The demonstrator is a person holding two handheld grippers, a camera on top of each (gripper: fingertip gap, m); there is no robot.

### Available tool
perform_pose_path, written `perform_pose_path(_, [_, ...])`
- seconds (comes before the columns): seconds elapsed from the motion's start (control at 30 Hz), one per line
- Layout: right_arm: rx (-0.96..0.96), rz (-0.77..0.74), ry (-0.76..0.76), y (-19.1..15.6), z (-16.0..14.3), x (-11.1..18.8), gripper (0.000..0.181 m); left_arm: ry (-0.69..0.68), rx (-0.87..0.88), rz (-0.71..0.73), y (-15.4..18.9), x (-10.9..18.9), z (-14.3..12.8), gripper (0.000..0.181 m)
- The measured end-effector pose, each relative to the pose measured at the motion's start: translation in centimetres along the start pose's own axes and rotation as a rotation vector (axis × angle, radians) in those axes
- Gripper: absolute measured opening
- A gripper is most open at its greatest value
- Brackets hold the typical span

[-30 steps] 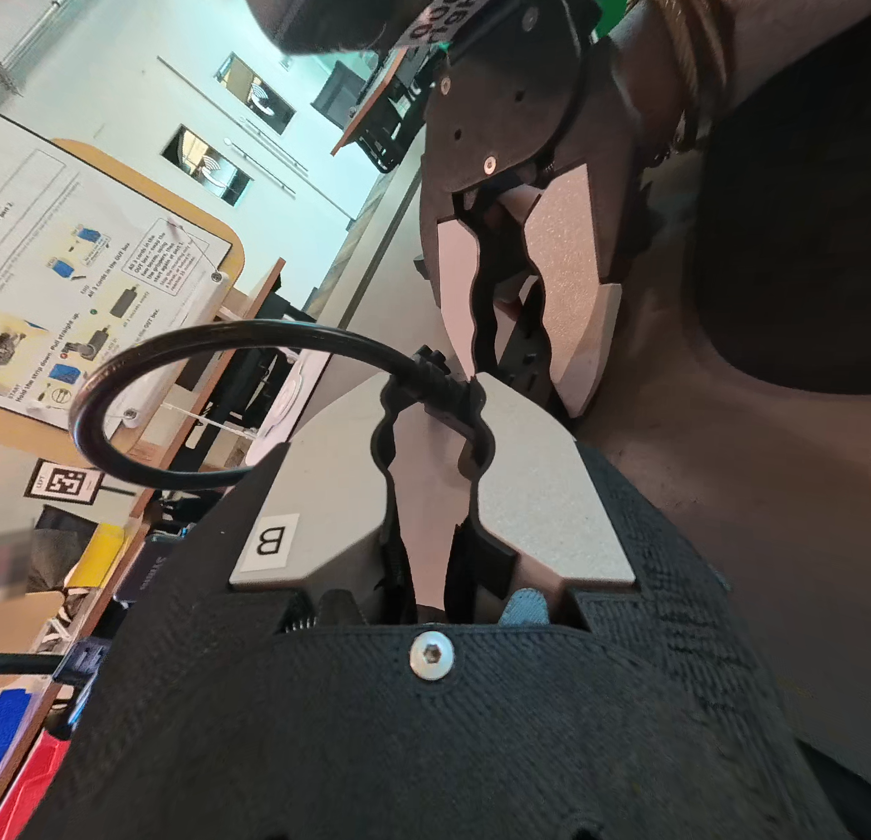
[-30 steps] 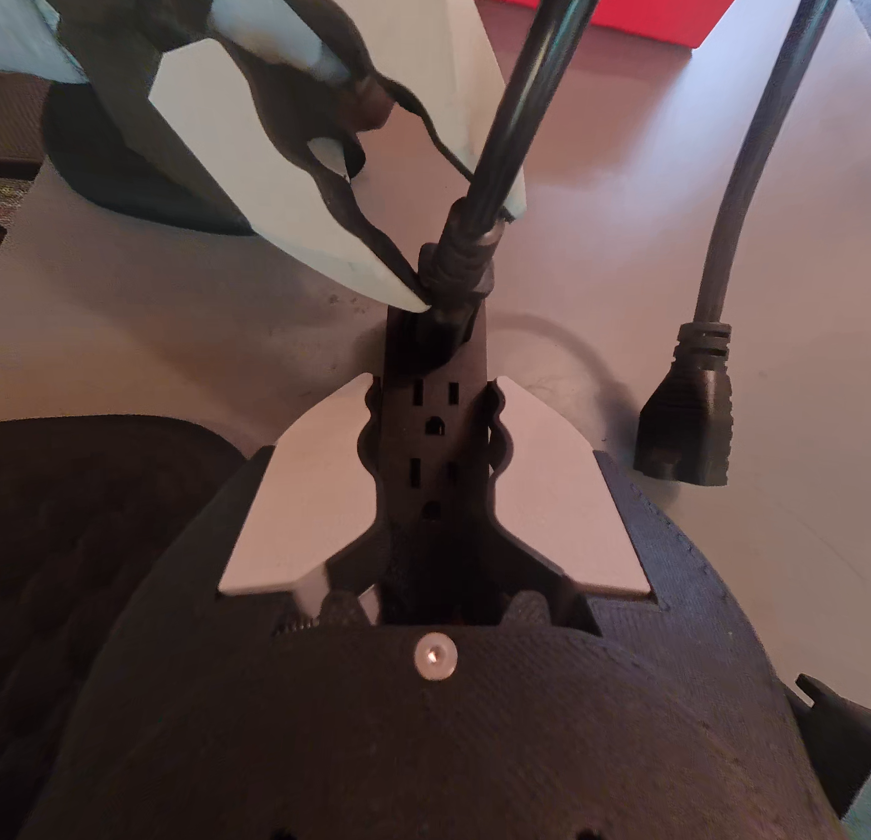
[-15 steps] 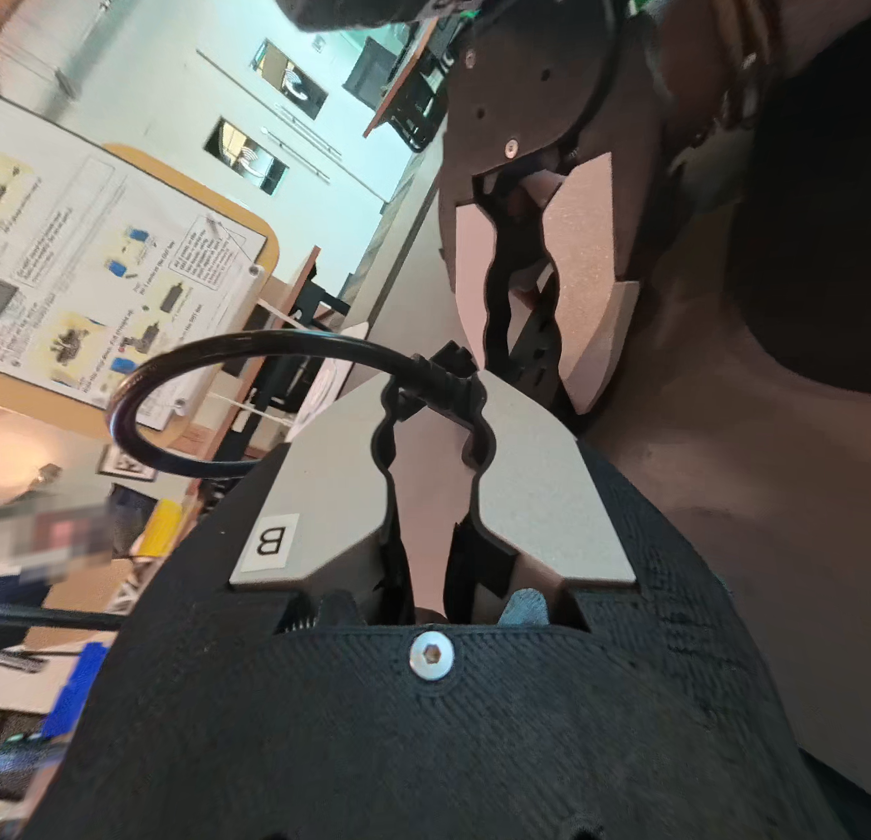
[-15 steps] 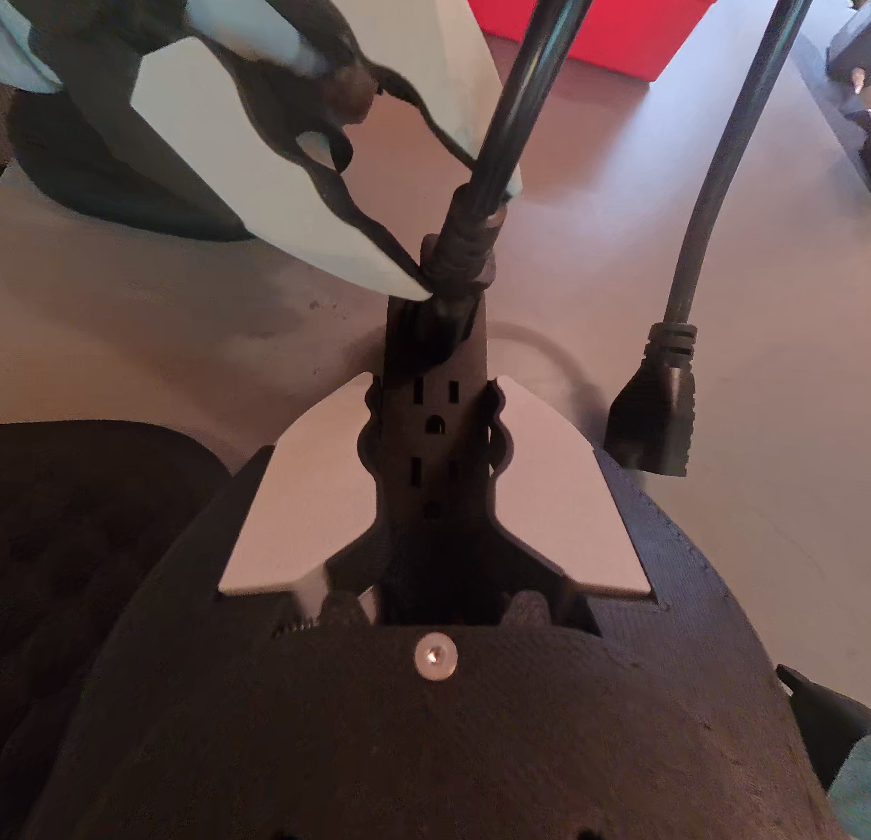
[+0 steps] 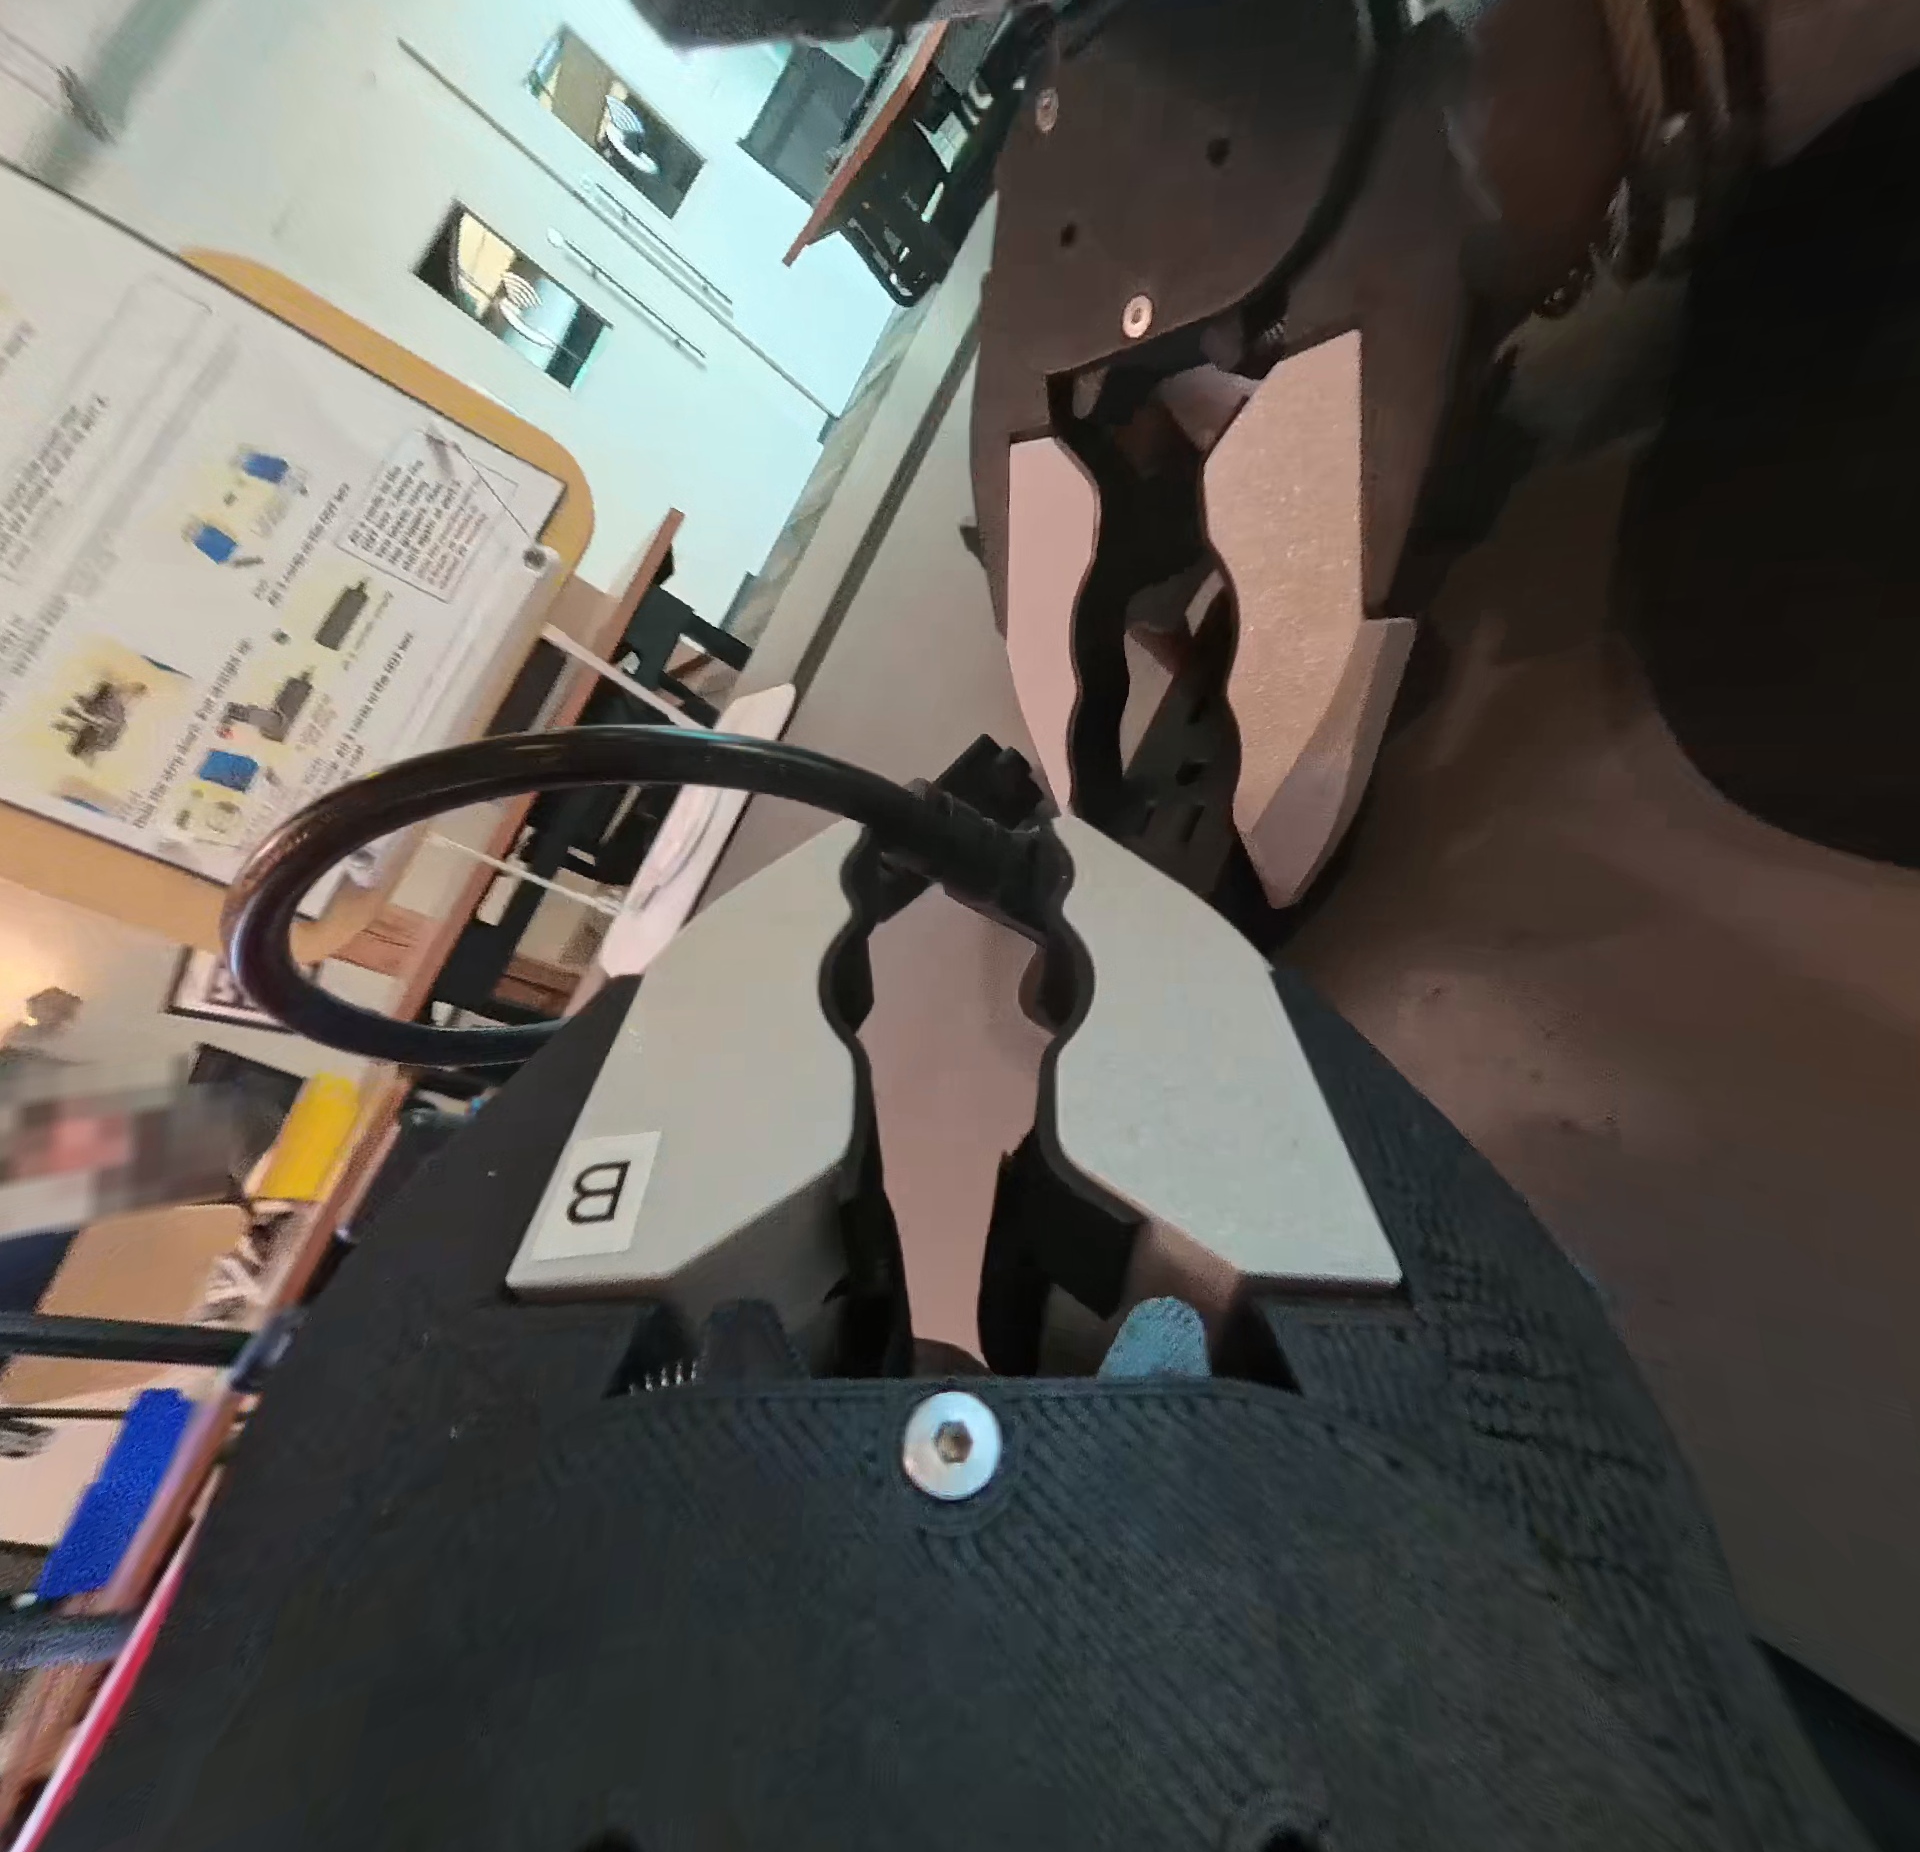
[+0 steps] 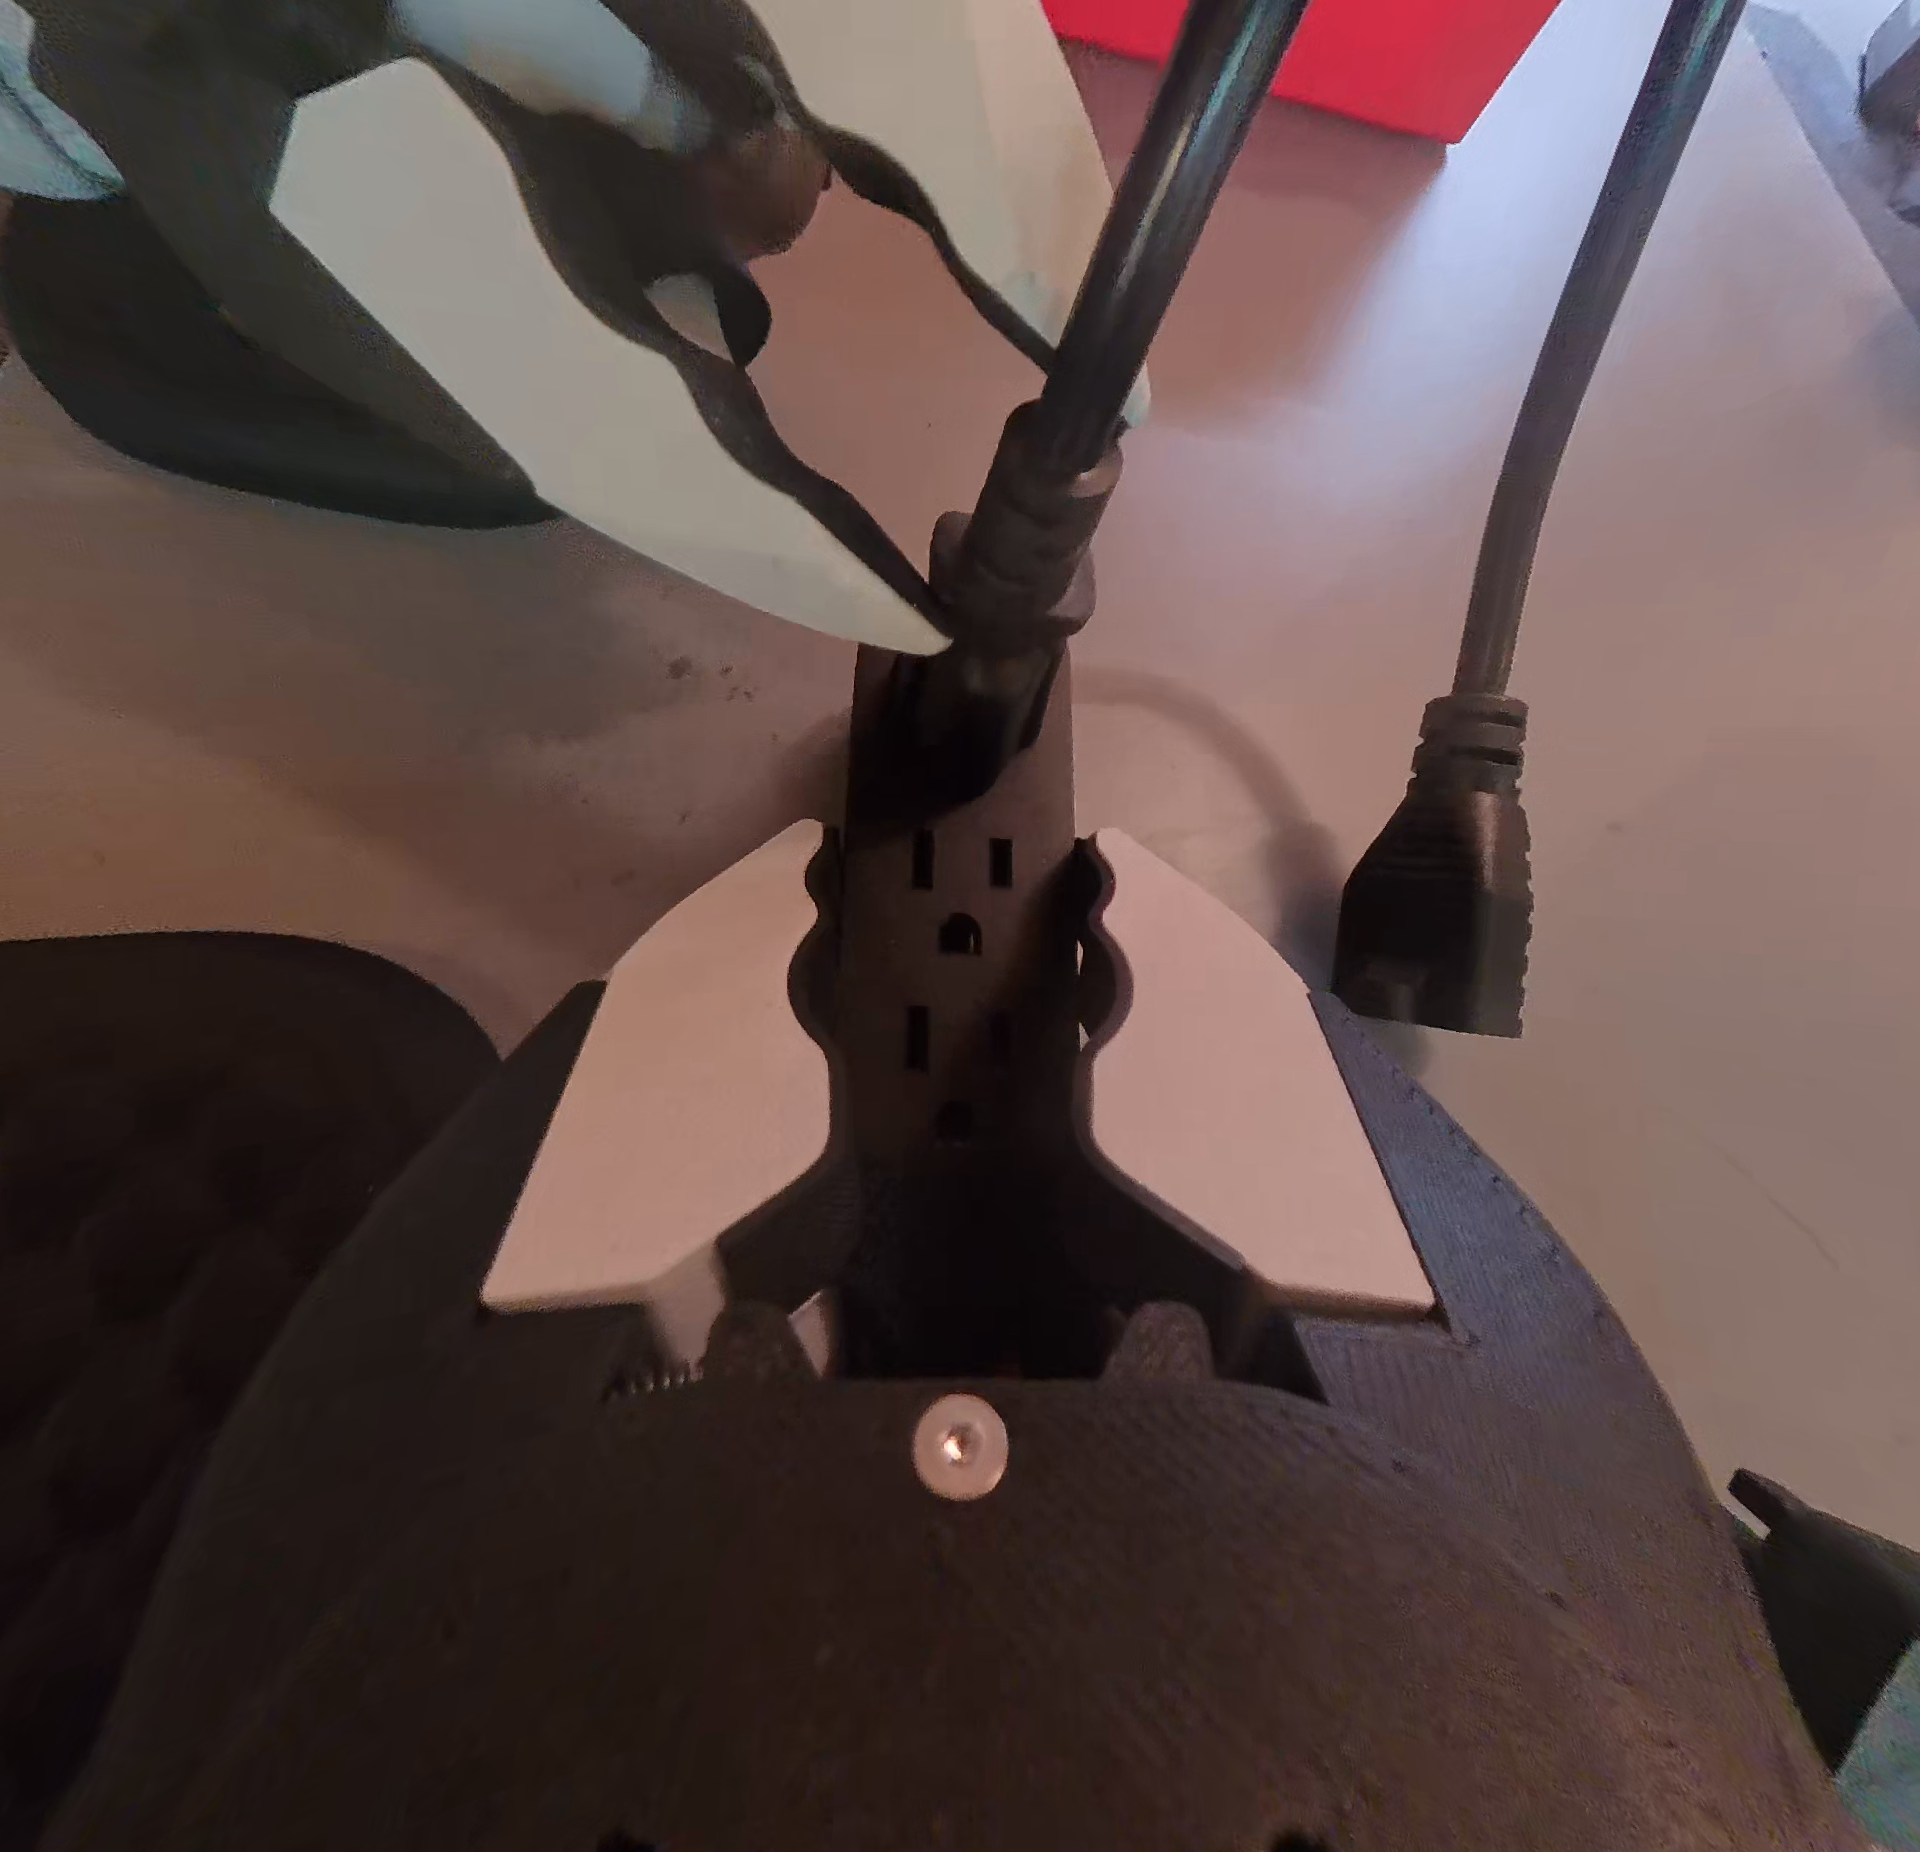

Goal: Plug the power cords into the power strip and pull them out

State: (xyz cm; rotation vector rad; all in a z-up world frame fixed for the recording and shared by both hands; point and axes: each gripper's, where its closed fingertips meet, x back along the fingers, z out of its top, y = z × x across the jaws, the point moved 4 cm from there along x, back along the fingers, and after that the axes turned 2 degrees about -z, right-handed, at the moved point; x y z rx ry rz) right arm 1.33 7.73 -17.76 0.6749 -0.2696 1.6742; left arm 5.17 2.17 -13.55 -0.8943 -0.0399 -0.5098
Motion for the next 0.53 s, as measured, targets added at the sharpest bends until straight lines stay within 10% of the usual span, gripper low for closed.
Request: perform_pose_path(0.53, [-0.007,0.037,-0.001,-0.18,-0.03,0.00,0.045,0.013,0.013,-0.018,0.08,0.11,0.10,0.028])
